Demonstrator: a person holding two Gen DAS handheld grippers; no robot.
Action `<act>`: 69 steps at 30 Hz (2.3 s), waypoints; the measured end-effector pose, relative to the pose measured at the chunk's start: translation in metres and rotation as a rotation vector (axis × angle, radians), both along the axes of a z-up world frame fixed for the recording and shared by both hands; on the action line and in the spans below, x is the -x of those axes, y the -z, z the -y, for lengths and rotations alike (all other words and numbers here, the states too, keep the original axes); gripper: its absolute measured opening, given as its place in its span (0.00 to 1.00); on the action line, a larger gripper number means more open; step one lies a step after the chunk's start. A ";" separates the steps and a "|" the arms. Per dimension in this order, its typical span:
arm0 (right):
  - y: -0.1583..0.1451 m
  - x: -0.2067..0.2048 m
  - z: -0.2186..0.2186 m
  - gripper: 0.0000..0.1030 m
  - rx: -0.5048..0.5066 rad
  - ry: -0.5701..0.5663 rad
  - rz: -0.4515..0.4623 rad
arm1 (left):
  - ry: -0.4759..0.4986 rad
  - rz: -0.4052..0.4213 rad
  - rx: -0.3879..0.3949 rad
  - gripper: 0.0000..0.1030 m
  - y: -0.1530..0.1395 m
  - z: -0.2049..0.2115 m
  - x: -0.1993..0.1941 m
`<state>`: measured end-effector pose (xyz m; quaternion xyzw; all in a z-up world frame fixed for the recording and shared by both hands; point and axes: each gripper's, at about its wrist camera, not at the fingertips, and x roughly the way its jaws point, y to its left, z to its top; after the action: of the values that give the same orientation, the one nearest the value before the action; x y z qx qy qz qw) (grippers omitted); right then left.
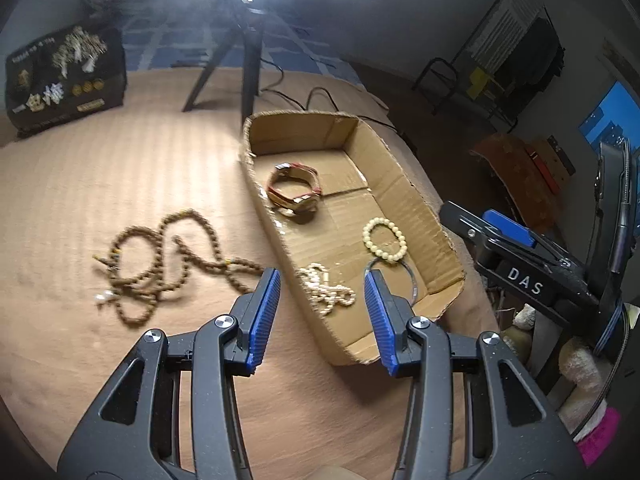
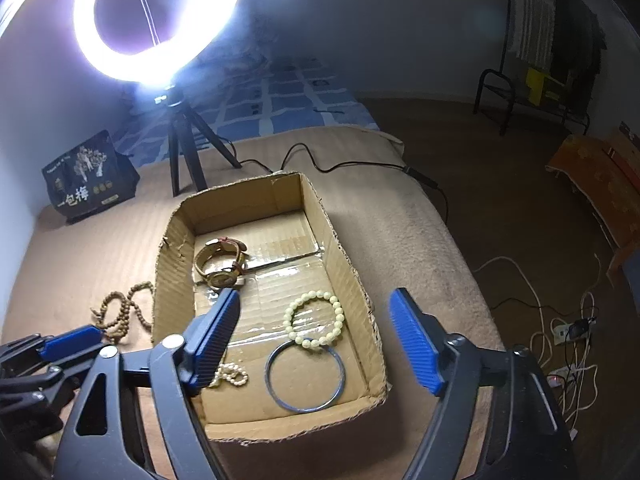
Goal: Organize jewelry
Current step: 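Move both open tools back toward the green jade pendant and wooden beads, then grasp the green jade pendant with the left tool while the right grasps the wooden bead strand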
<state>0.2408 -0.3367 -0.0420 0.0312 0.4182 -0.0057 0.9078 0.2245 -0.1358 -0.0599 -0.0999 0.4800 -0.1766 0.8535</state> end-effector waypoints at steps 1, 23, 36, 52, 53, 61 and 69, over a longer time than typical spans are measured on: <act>-0.001 0.002 -0.002 0.78 -0.003 0.004 0.007 | -0.002 0.013 -0.012 0.43 -0.003 -0.004 0.002; -0.018 0.032 -0.079 0.78 -0.038 -0.216 0.076 | -0.087 0.083 -0.107 0.43 -0.018 -0.137 0.061; 0.001 0.026 -0.135 0.78 -0.094 -0.372 -0.073 | -0.011 -0.025 -0.070 0.43 0.026 -0.153 0.077; 0.052 -0.018 -0.182 0.54 -0.257 -0.277 -0.297 | 0.119 -0.094 -0.111 0.36 0.068 -0.130 0.079; 0.058 -0.022 -0.181 0.52 -0.269 -0.256 -0.315 | 0.121 -0.099 -0.111 0.36 0.070 -0.131 0.078; 0.078 -0.034 -0.186 0.49 -0.287 -0.204 -0.355 | 0.148 -0.116 -0.121 0.36 0.080 -0.132 0.074; 0.095 -0.043 -0.192 0.43 -0.308 -0.156 -0.366 | 0.164 -0.126 -0.136 0.28 0.094 -0.128 0.073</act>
<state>0.2834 -0.1450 -0.1367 0.1351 0.5728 0.1224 0.7992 0.1513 -0.0081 -0.1540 -0.0130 0.5501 -0.2063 0.8091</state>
